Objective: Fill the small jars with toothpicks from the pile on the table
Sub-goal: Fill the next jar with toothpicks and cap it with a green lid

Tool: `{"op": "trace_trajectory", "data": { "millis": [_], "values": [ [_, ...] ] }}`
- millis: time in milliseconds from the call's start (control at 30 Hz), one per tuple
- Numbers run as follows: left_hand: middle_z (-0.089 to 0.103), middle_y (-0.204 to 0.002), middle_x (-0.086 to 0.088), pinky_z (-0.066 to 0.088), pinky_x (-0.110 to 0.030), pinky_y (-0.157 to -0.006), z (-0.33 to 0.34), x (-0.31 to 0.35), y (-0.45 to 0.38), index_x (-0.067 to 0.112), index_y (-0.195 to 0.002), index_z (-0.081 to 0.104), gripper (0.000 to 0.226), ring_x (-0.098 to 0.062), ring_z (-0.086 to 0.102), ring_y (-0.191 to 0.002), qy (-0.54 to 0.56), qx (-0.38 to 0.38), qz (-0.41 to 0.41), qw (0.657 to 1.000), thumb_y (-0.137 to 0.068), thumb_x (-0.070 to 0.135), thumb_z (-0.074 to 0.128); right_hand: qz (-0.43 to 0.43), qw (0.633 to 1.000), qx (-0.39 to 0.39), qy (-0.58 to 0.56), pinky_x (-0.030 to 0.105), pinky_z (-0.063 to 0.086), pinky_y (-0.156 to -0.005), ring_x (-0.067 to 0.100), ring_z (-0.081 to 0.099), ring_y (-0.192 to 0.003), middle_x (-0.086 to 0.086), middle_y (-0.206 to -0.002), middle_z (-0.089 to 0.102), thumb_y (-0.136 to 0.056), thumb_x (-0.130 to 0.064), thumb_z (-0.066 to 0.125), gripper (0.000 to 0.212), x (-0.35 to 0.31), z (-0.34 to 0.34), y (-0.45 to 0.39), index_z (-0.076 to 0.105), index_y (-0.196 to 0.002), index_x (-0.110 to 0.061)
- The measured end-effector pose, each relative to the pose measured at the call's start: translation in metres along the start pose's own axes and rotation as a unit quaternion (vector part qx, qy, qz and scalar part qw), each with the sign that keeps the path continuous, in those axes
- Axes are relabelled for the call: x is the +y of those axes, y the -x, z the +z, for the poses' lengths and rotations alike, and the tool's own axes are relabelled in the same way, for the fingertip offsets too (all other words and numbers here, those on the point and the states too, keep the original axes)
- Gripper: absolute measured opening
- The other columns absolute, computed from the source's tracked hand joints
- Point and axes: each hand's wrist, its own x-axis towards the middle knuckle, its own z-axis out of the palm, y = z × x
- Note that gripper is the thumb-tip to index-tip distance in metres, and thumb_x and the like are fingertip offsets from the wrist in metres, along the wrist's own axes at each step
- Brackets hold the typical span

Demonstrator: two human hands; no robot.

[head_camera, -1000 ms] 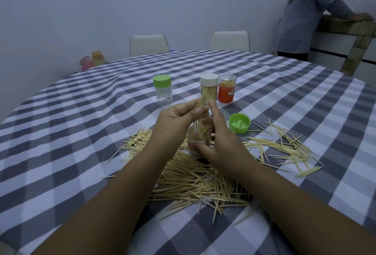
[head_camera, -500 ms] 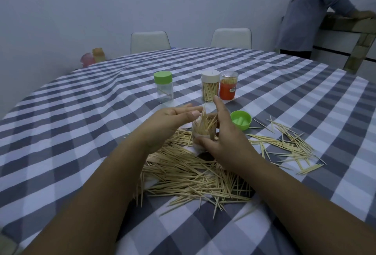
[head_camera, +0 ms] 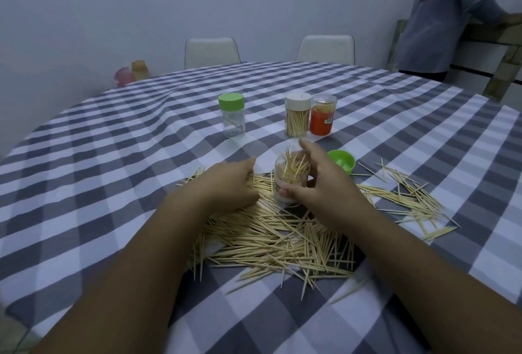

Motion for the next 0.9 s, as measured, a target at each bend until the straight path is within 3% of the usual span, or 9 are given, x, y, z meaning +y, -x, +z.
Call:
{"op": "trace_trajectory", "data": {
  "millis": [200,367,467,567,633,767,900],
  "values": [
    [0.051,-0.141,-0.001,0.040,-0.032,-0.104,-0.001,0.005,-0.001,0.031,-0.142,0.042,0.048,-0.022,0.047,-0.127,-0.064,0.064,0.034,0.995,-0.096,0.020,0.052,-0.023,0.999,0.005,0.048,0.033,0.041,-0.104,0.012,0.046,-0.122,-0.003,-0.139,0.044,-0.082,-0.019,0.072,0.072,-0.001,0.000,0.001,0.037,-0.143,-0.027],
    [0.052,-0.136,-0.007,0.042,-0.031,-0.098,-0.011,0.013,-0.003,0.030,-0.143,0.042,0.043,-0.025,0.051,-0.121,-0.124,0.026,-0.020,0.992,-0.101,0.021,0.042,-0.007,0.999,0.030,0.023,0.038,0.046,-0.101,0.013,0.049,-0.120,0.001,-0.140,0.044,-0.082,-0.019,0.072,0.075,0.001,0.000,0.000,0.032,-0.144,-0.031],
    [0.064,-0.117,-0.007,0.046,-0.031,-0.085,-0.010,0.010,0.002,0.022,-0.129,0.058,0.033,-0.025,0.059,-0.105,-0.092,0.104,0.004,0.990,-0.101,0.019,0.041,0.002,0.999,0.040,0.002,0.040,0.047,-0.100,0.014,0.048,-0.121,0.001,-0.143,0.041,-0.082,-0.018,0.071,0.077,0.002,-0.001,0.000,0.029,-0.145,-0.033],
    [0.062,-0.126,-0.006,0.046,-0.030,-0.089,-0.010,0.007,0.001,0.022,-0.136,0.053,0.038,-0.024,0.058,-0.111,-0.038,0.114,-0.005,0.993,-0.100,0.013,0.045,-0.003,0.999,0.043,-0.003,0.041,0.047,-0.099,0.015,0.048,-0.120,0.001,-0.141,0.041,-0.082,-0.017,0.071,0.080,0.001,-0.002,0.001,0.026,-0.145,-0.034],
    [0.065,-0.121,-0.008,0.044,-0.028,-0.085,-0.010,0.008,0.002,0.018,-0.131,0.058,0.033,-0.023,0.059,-0.108,0.038,0.165,0.020,0.985,-0.100,0.016,0.046,-0.004,0.999,0.041,0.003,0.040,0.047,-0.099,0.015,0.048,-0.121,0.000,-0.140,0.043,-0.082,-0.018,0.072,0.082,0.001,-0.002,0.001,0.024,-0.146,-0.034],
    [0.071,-0.103,0.005,0.046,-0.013,-0.085,-0.003,0.008,0.003,0.017,-0.125,0.062,0.030,-0.008,0.062,-0.102,0.314,0.281,0.062,0.905,-0.095,0.016,0.056,-0.014,0.999,0.022,0.030,0.037,0.043,-0.104,0.014,0.046,-0.125,-0.001,-0.142,0.045,-0.081,-0.022,0.073,0.083,0.000,0.000,0.001,0.025,-0.148,-0.027],
    [0.071,-0.090,0.006,0.054,-0.024,-0.083,-0.009,0.009,0.000,0.014,-0.117,0.064,0.027,-0.008,0.068,-0.089,0.560,0.280,0.062,0.777,-0.091,0.006,0.058,-0.035,0.996,0.003,0.077,0.032,0.035,-0.109,0.012,0.040,-0.130,-0.003,-0.147,0.039,-0.083,-0.025,0.071,0.076,-0.002,0.000,0.002,0.030,-0.147,-0.023]
  ]
}}
